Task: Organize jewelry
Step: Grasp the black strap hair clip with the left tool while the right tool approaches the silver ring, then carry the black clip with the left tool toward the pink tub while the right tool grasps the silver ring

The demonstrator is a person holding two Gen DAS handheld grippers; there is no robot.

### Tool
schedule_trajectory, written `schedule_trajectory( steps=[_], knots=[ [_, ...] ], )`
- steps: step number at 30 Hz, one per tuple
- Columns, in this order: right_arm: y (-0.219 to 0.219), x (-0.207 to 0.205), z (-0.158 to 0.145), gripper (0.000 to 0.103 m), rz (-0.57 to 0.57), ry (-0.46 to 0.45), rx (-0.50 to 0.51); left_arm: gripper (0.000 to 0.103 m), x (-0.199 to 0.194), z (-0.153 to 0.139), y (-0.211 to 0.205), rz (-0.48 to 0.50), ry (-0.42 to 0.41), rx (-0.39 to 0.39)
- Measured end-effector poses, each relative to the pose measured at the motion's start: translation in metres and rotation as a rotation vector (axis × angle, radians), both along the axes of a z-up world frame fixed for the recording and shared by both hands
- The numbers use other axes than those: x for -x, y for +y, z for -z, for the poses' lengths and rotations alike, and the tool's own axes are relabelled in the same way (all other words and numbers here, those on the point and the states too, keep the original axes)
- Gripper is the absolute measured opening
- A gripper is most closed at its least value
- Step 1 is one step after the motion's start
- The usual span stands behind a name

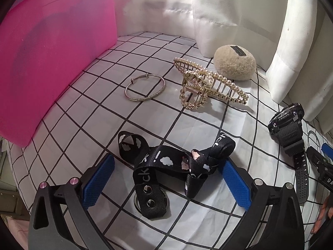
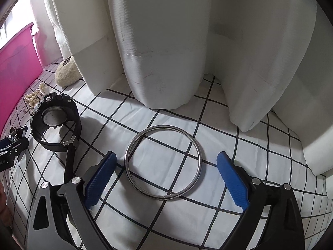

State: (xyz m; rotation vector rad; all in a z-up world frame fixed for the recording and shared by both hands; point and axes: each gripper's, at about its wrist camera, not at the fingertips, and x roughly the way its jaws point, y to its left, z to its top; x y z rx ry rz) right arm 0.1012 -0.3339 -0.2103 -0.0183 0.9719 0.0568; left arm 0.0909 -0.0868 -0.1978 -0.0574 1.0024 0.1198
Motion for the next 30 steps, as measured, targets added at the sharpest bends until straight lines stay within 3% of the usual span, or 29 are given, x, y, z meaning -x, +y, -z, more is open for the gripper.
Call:
schedule_trajectory(
  steps=[8, 12, 15, 17, 20, 30],
  knots=[
    [0.004, 0.000, -0.002, 0.089, -0.005, 0.010, -0.004, 0.092, 0.001, -0.001, -0.001, 0.016, -0.002, 0.000],
    [0.014, 0.007, -0.005, 0.071, -0.028, -0.006, 0.003, 0.082, 0.005, -0.004, -0.006, 0.024, 0.000, 0.000],
    [0.016, 0.006, -0.005, 0.071, -0.021, -0.006, -0.002, 0.064, 0.005, -0.007, -0.010, 0.031, -0.003, 0.000],
    [0.017, 0.006, -0.005, 0.071, -0.017, -0.007, -0.004, 0.043, 0.006, -0.010, -0.013, 0.043, -0.002, 0.005],
    [0.019, 0.005, -0.006, 0.070, -0.013, -0.005, -0.005, 0.026, 0.006, -0.012, -0.014, 0.053, 0.001, 0.010],
    [0.011, 0.022, -0.009, 0.070, 0.002, -0.002, -0.032, 0.021, 0.016, -0.033, -0.008, 0.068, -0.036, 0.049]
  ],
)
